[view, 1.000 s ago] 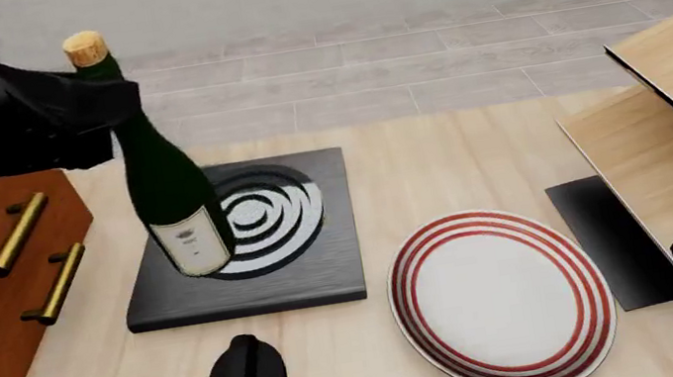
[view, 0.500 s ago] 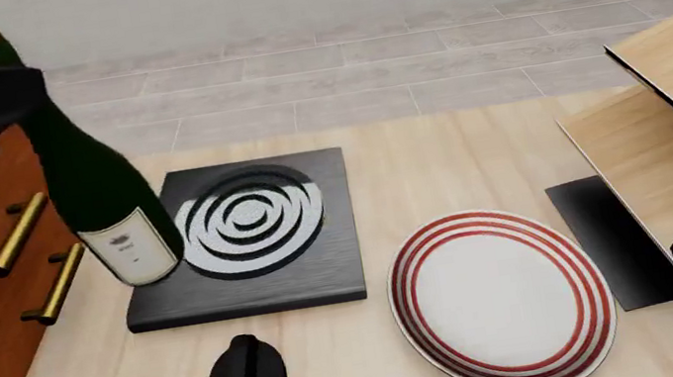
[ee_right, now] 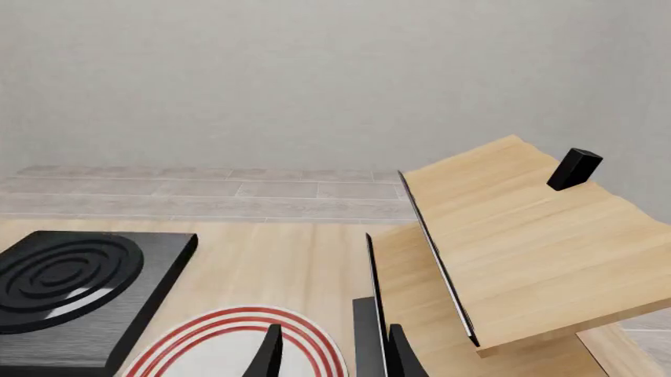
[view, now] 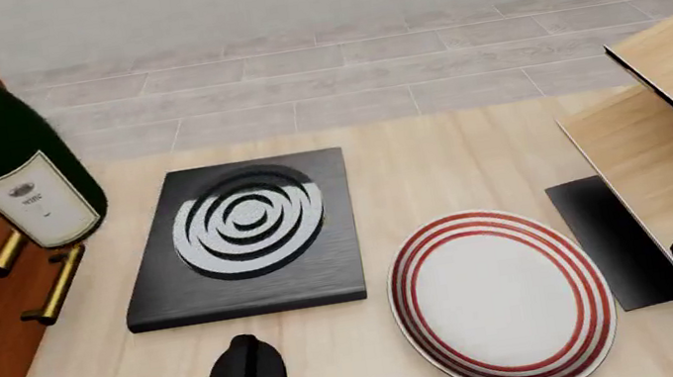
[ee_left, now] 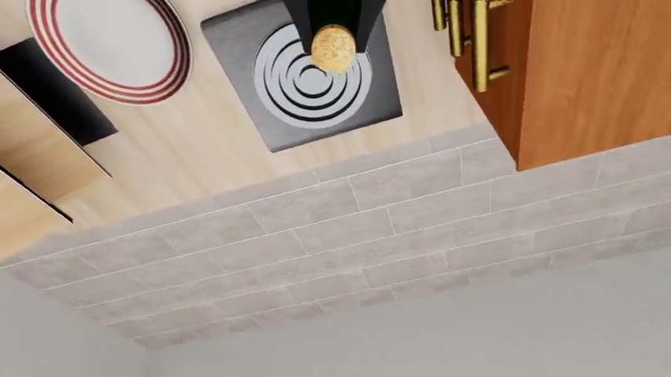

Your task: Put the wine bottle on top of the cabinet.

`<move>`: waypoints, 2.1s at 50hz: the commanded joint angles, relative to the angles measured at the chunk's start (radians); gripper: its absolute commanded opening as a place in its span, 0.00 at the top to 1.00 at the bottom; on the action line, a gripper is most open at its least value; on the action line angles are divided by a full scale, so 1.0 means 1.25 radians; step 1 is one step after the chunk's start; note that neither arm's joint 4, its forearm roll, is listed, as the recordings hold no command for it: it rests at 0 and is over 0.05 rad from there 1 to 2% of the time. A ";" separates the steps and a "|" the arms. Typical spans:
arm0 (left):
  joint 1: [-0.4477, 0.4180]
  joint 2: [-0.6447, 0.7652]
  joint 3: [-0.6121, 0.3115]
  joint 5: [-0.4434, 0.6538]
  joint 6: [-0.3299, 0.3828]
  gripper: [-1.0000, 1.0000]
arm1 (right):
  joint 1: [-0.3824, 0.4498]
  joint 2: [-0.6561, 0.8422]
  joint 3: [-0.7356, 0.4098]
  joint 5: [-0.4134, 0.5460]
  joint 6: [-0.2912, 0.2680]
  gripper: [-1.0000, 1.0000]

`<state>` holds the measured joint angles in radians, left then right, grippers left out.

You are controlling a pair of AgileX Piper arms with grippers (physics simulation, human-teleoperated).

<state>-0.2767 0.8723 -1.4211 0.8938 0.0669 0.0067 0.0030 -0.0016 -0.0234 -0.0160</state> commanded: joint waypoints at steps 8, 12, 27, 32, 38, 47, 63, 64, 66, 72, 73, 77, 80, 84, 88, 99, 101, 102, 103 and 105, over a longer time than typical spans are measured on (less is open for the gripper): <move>0.089 0.052 -0.206 0.102 0.013 1.00 | 0.000 0.000 0.000 0.000 0.000 0.00; 0.103 0.059 -0.215 0.107 0.014 1.00 | 0.000 0.000 0.000 0.000 0.000 0.00; 0.158 0.126 -0.409 0.215 0.012 1.00 | 0.000 0.000 0.000 0.000 0.000 0.00; 0.178 0.126 -0.418 0.231 0.025 1.00 | 0.000 0.000 0.000 0.000 0.000 0.00; 0.199 0.144 -0.459 0.258 0.036 1.00 | 0.000 0.000 0.000 0.000 0.000 0.00; 0.241 0.143 -0.457 0.261 0.049 1.00 | 0.000 0.000 0.000 0.000 0.000 0.00; 0.363 0.135 -0.412 0.260 0.056 1.00 | 0.000 0.000 0.000 0.000 0.000 0.00; 0.372 0.142 -0.421 0.261 0.062 1.00 | 0.000 0.000 0.000 0.000 0.000 0.00; 0.383 0.158 -0.453 0.260 0.063 1.00 | 0.000 0.000 0.000 0.000 0.000 0.00; 0.394 0.181 -0.484 0.261 0.089 1.00 | 0.000 0.000 0.000 0.000 0.000 0.00; 0.394 0.181 -0.484 0.261 0.089 1.00 | 0.000 0.000 0.000 0.000 0.000 0.00; 0.410 0.191 -0.491 0.261 0.101 1.00 | 0.000 0.000 0.000 0.000 0.000 0.00; 0.422 0.188 -0.470 0.261 0.104 1.00 | 0.000 0.000 0.000 0.000 0.000 0.00; 0.451 0.192 -0.470 0.261 0.101 1.00 | 0.000 0.000 0.000 0.000 0.000 0.00; 0.479 0.197 -0.477 0.260 0.102 1.00 | 0.000 0.000 0.000 0.000 0.000 0.00; 0.548 0.243 -0.526 0.254 0.114 1.00 | 0.000 0.000 0.000 0.000 0.000 0.00; 0.559 0.250 -0.525 0.247 0.113 1.00 | 0.000 0.000 0.000 0.000 0.000 0.00; 0.566 0.250 -0.515 0.240 0.115 1.00 | 0.000 0.000 0.000 0.000 0.000 0.00; 0.570 0.249 -0.500 0.234 0.117 1.00 | 0.000 0.000 0.000 0.000 0.000 0.00; 0.578 0.248 -0.486 0.219 0.113 1.00 | 0.000 0.000 0.000 0.000 0.000 0.00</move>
<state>0.3787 1.1594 -2.0406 1.2060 0.1933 0.0066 0.0029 -0.0016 -0.0234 -0.0161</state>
